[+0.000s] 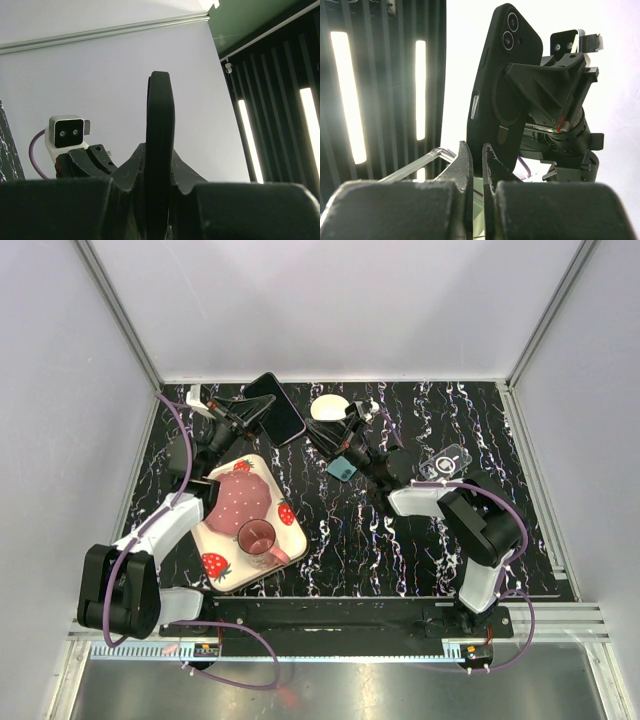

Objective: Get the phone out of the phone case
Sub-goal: Remove the phone case from the phone.

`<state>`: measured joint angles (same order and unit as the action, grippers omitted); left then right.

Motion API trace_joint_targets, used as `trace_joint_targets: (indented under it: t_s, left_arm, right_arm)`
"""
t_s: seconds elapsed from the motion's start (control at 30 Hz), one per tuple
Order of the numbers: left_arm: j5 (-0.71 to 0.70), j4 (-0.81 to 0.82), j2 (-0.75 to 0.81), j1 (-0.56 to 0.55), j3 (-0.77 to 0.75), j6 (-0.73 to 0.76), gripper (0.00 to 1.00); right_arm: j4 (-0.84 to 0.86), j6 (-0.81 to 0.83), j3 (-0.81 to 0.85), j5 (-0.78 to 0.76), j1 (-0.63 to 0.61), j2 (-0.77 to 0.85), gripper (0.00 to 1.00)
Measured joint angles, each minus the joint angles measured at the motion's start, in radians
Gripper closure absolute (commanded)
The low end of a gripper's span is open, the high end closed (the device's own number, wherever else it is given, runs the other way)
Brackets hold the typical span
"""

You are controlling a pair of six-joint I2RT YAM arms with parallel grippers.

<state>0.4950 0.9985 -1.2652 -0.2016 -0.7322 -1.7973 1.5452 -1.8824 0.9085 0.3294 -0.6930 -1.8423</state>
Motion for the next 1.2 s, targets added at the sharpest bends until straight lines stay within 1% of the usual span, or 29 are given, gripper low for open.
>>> trace_joint_targets:
  t_s: [0.2,0.33,0.43,0.63,0.73,0.77,0.97,1.0,1.03,1.2]
  left_arm:
    - [-0.013,-0.013,-0.014,-0.002,0.006,0.010,1.00]
    - [-0.024,-0.027,-0.015,-0.008,0.006,0.014,1.00]
    - [-0.042,-0.028,-0.015,-0.008,0.006,0.014,1.00]
    - [-0.114,-0.028,-0.015,-0.006,0.006,0.013,1.00]
    - [-0.141,-0.029,-0.015,-0.003,0.006,0.007,1.00]
    - [-0.148,-0.029,-0.015,-0.003,0.006,0.007,1.00]
    - [-0.156,-0.087,-0.028,-0.002,0.006,0.013,1.00]
    - [-0.157,-0.087,-0.032,-0.002,0.006,0.015,1.00]
    - [-0.157,-0.087,-0.034,-0.002,0.006,0.018,1.00]
    - [-0.144,-0.087,-0.047,-0.002,0.006,0.025,1.00]
  right_arm:
    - [-0.011,0.071,-0.026,-0.020,0.006,0.014,1.00]
    - [-0.070,0.127,-0.047,-0.047,0.006,0.058,1.00]
    - [-0.167,0.176,-0.039,-0.059,0.006,0.096,1.00]
    - [-0.456,0.311,0.023,-0.093,0.009,0.188,0.99]
    - [-0.571,0.373,0.053,-0.102,0.009,0.207,0.93]
    - [-0.599,0.389,0.057,-0.102,0.009,0.209,0.89]
    - [-0.684,0.448,0.047,-0.109,0.014,0.210,0.77]
    - [-0.695,0.452,0.041,-0.105,0.014,0.210,0.73]
    - [-0.705,0.459,0.038,-0.100,0.014,0.210,0.70]
    - [-0.731,0.481,0.036,-0.068,0.014,0.210,0.66]
